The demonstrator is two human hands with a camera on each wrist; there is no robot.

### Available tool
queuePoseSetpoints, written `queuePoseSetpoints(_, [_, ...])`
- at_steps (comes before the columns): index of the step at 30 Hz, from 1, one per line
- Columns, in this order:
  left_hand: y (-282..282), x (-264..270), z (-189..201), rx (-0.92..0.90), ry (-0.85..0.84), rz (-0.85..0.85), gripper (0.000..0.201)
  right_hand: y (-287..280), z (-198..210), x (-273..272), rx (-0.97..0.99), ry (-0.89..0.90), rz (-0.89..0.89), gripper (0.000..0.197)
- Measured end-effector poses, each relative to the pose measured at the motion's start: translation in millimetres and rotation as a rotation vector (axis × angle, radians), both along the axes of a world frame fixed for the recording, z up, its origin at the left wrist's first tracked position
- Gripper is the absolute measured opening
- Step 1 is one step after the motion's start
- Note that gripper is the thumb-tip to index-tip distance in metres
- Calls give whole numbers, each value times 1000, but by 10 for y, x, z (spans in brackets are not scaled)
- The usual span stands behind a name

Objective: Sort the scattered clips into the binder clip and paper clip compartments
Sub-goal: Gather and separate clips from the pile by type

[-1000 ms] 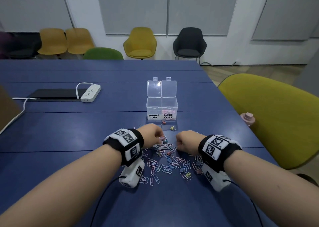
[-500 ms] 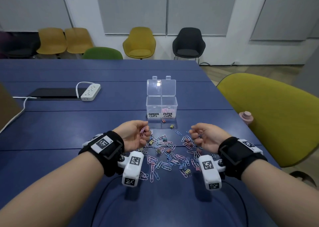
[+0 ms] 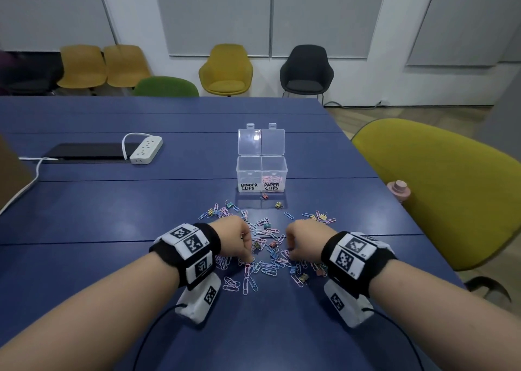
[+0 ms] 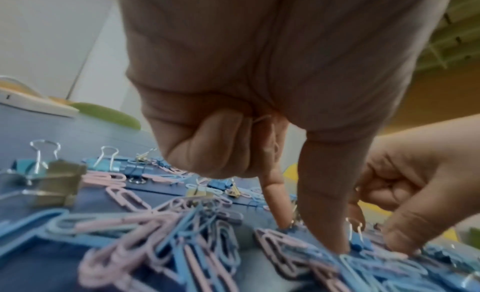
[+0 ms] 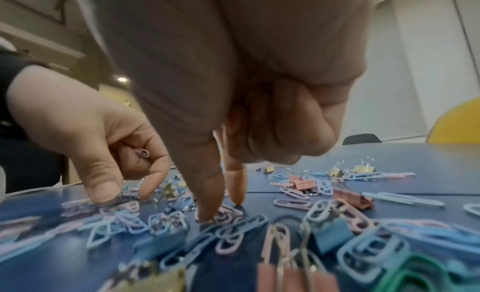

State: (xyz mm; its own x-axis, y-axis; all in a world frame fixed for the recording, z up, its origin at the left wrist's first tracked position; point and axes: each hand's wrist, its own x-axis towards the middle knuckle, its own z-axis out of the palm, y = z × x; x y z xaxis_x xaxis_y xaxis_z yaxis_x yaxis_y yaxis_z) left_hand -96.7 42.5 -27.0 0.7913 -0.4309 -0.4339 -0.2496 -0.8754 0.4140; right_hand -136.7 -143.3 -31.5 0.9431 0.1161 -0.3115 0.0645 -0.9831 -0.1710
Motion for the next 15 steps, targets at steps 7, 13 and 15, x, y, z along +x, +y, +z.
queuePoseSetpoints(7, [-89, -4, -39, 115, -122, -72, 22, 103, -42, 90, -120, 10, 59, 7])
queuePoseSetpoints(13, [-56, 5, 36, 14, -17, 63, 14, 8, 11, 126, 56, 75, -47, 10])
queuePoseSetpoints(15, [-11, 25, 86, -227, 164, 217, 15, -74, 23, 116, 457, 141, -271, 15])
